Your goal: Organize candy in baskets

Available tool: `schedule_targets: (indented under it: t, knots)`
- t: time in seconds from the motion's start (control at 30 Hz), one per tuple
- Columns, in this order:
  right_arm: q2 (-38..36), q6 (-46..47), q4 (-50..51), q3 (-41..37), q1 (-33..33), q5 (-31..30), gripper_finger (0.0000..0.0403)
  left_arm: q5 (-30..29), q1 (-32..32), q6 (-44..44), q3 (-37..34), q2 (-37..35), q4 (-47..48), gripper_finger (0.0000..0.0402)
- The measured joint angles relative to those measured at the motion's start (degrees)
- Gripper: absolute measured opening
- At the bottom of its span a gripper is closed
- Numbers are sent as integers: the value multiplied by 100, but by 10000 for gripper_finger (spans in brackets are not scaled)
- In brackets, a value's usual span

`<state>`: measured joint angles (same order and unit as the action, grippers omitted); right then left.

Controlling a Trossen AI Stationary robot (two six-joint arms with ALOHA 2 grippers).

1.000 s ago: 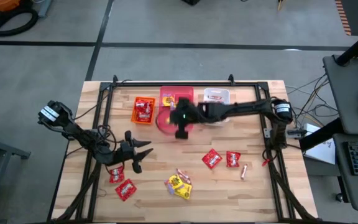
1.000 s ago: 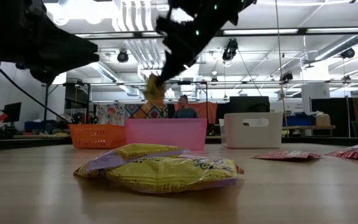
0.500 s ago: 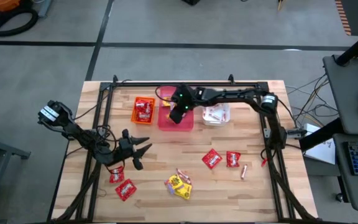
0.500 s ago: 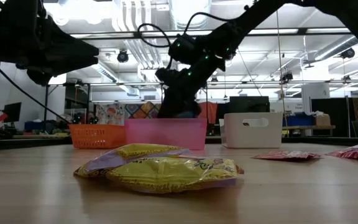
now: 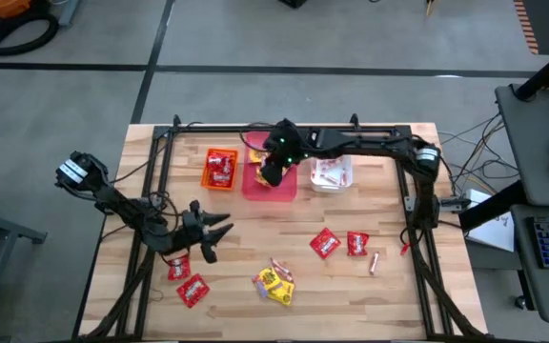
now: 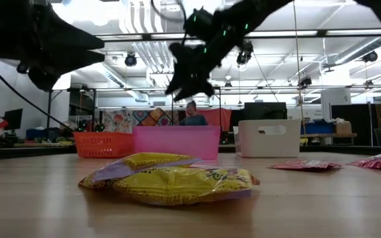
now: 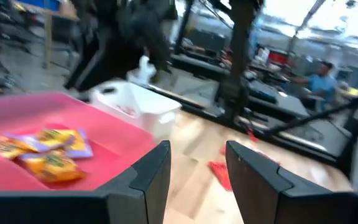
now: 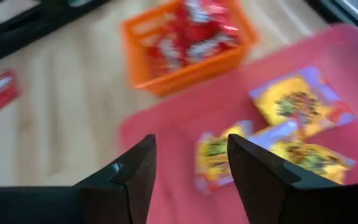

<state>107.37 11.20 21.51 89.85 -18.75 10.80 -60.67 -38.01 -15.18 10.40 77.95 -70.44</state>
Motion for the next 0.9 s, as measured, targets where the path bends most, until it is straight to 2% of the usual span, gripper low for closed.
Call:
schedule_targets:
  t: [0.13,0.37,0.6,0.7,0.77,0.9]
  knots:
    - [-369,-138,391,0,367,23,185,342,-7,-679,384,0,1181,139]
    - [-759,-110,1167,0,1076,12,176,1110,-7,-2243,1380,-36,4290,139]
    - [-794,188,1848,-2,1741,-28,178,2667,-10,-4522,2740,-114,8303,139]
    - [-794,299,2282,-2,1973,-28,178,3217,-64,-5388,3260,15,9612,139]
    - [-794,452,2647,-2,2117,-28,178,3513,-148,-5868,3480,126,10192,139]
    - [-794,577,3341,-9,2437,-30,178,4188,-314,-6669,3733,384,10747,139]
